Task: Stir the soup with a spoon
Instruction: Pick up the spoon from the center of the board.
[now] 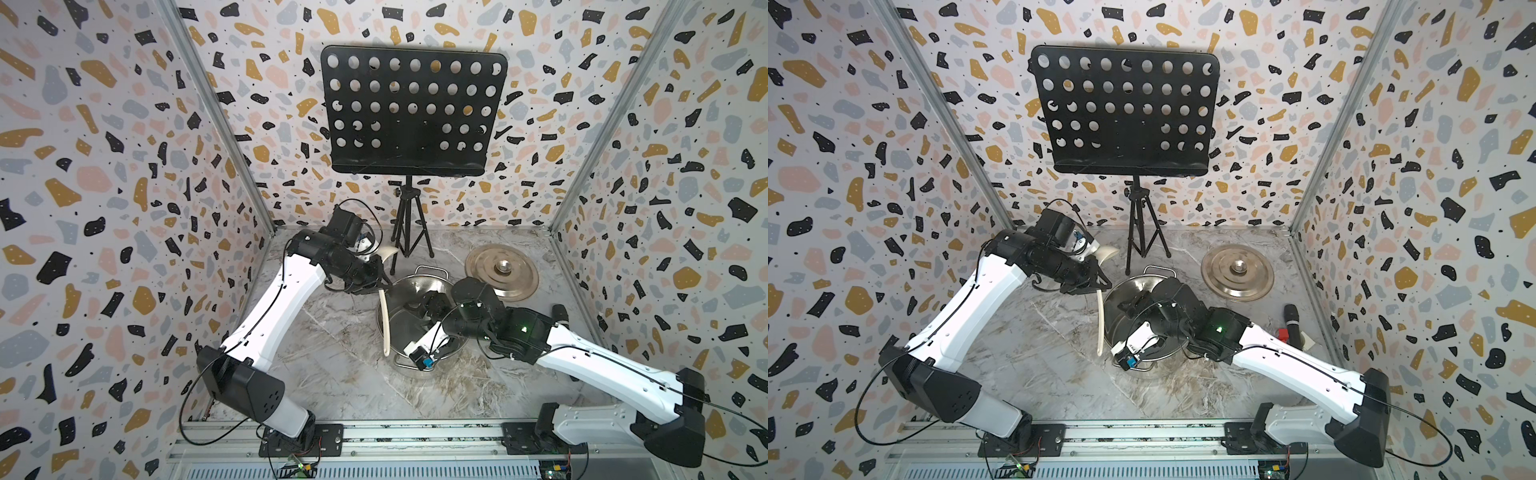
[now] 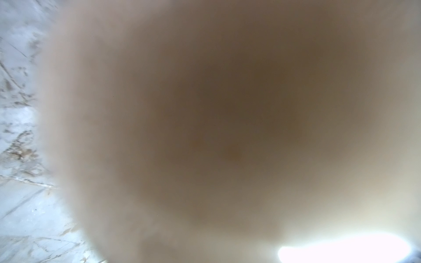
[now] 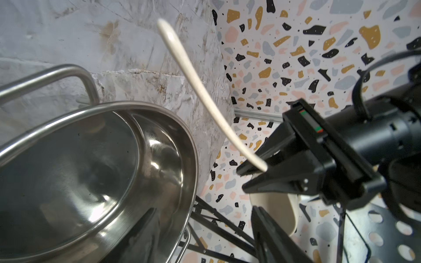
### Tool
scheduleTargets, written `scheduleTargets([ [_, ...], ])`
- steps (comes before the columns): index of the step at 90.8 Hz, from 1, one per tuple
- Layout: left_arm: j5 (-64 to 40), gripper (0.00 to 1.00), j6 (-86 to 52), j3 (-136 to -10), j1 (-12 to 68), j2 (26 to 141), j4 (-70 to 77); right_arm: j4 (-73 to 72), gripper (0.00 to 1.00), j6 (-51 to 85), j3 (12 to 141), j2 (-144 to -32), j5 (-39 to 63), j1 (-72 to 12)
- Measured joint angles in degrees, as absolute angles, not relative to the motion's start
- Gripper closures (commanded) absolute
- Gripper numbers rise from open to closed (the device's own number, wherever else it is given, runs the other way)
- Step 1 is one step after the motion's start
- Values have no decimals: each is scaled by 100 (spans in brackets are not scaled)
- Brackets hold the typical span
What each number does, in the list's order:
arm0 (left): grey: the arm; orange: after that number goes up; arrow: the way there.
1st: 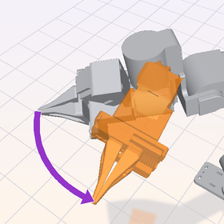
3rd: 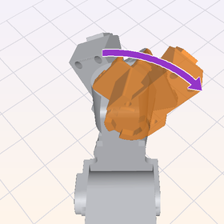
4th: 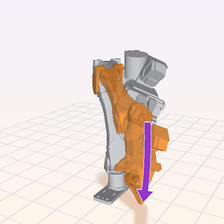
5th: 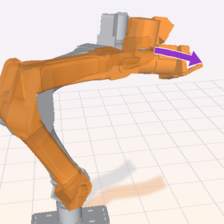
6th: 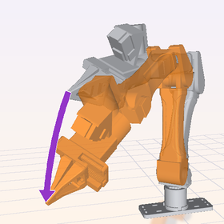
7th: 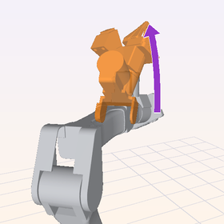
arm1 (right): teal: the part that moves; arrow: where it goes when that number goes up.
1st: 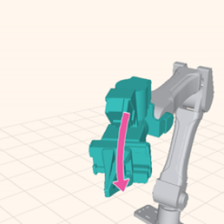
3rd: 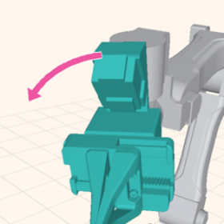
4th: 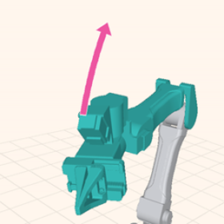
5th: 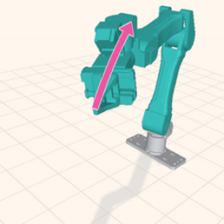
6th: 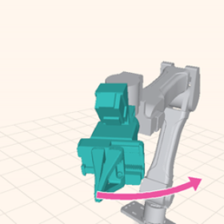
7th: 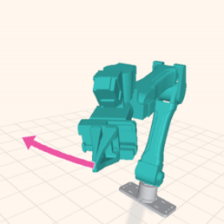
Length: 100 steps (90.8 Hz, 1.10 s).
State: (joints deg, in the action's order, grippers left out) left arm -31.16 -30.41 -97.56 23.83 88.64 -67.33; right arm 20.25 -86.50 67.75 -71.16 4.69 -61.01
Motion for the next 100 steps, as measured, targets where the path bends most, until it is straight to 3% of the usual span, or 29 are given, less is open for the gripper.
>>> scheduleTargets([
  [15, -3168, 100, -2936, -9819, 2412, 8864, -6825, 2021, 46, -9017, 7157, -7575, 469, -6523],
  [30, -3234, 100, -2880, -9865, 2414, 8862, -6853, 2014, 52, -9174, 7347, -7843, 462, -6845],
  [60, -3218, 100, -2770, -9861, 2414, 8809, -6906, 1949, 100, -9402, 7376, -8014, 263, -7155],
  [67, -3188, 100, -2768, -9835, 2418, 8807, -6938, 1837, 100, -9435, 7369, -7979, 231, -7218],
  [78, -3089, 71, -2810, -9773, 2423, 8687, -6831, 1656, 100, -9406, 7264, -7937, 156, -7231],
  [81, -3041, 54, -2812, -9749, 2423, 8621, -6757, 1533, 100, -9345, 7236, -7922, 108, -7238],
  [88, -2884, 32, -2853, -9743, 2423, 8418, -6646, 1374, 100, -9039, 7205, -7865, -143, -7218],
  [93, -2670, 5, -2886, -9738, 2423, 8189, -6576, 1293, 100, -8799, 7192, -7784, -322, -7205],
  [100, -2257, 0, -2880, -9686, 2423, 7769, -6486, 1223, 100, -8458, 7168, -7594, -506, -7185],
])
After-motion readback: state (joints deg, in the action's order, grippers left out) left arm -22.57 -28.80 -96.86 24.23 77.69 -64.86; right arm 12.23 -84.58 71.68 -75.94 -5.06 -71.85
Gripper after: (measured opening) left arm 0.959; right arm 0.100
